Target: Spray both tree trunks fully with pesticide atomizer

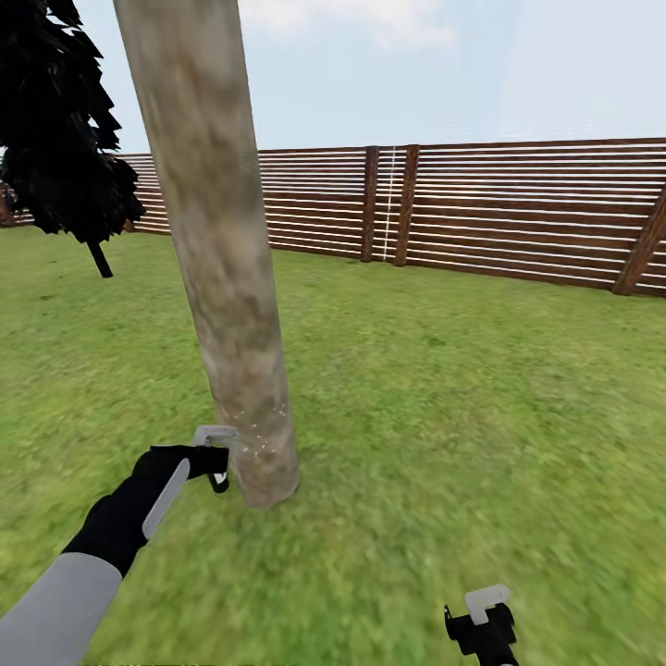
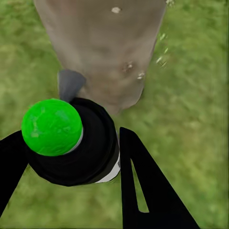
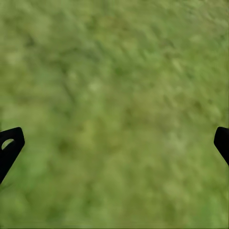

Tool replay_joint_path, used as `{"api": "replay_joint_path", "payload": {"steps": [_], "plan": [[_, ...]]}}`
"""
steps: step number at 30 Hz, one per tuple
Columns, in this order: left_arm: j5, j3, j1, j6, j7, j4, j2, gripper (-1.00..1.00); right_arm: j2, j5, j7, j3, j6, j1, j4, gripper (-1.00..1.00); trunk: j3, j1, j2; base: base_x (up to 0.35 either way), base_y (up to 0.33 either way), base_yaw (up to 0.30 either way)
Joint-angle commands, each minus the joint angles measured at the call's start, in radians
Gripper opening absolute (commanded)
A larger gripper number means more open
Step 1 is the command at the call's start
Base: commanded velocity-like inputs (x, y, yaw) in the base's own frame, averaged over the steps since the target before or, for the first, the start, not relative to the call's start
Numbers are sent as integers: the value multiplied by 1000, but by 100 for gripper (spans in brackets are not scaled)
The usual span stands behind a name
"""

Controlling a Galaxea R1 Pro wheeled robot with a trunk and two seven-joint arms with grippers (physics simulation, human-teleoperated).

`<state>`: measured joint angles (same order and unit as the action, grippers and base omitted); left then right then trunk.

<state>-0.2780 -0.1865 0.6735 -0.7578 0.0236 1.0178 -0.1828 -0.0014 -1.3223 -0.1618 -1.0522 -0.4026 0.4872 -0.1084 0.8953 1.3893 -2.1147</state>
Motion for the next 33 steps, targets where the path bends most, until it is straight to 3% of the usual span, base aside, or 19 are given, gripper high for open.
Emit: {"api": "replay_joint_path", "payload": {"steps": [1, 4, 9, 25, 33], "plan": [[-4, -2, 15, -38, 2, 14, -4, -100, 0, -11, -5, -6, -2, 1, 1, 100, 1, 0, 0, 0, 0, 57], [-4, 4, 29, -75, 3, 36, -10, -100, 0, -11, -5, -6, -2, 1, 1, 100, 1, 0, 0, 0, 0, 17], [-5, 15, 26, -80, 3, 41, -3, -100, 0, -11, -5, -6, -3, 1, 1, 100, 1, 0, 0, 0, -28, 1], [-4, 18, 31, -80, 5, 42, -8, -100, 0, -12, -5, -6, -3, 1, -1, 100, 1, 0, 0, -54, -261, 0], [-4, 18, 31, -80, 33, 42, -1, -100, 0, -12, -5, -6, -2, 1, -1, 100, 1, 0, 0, 173, -232, 133]]}}
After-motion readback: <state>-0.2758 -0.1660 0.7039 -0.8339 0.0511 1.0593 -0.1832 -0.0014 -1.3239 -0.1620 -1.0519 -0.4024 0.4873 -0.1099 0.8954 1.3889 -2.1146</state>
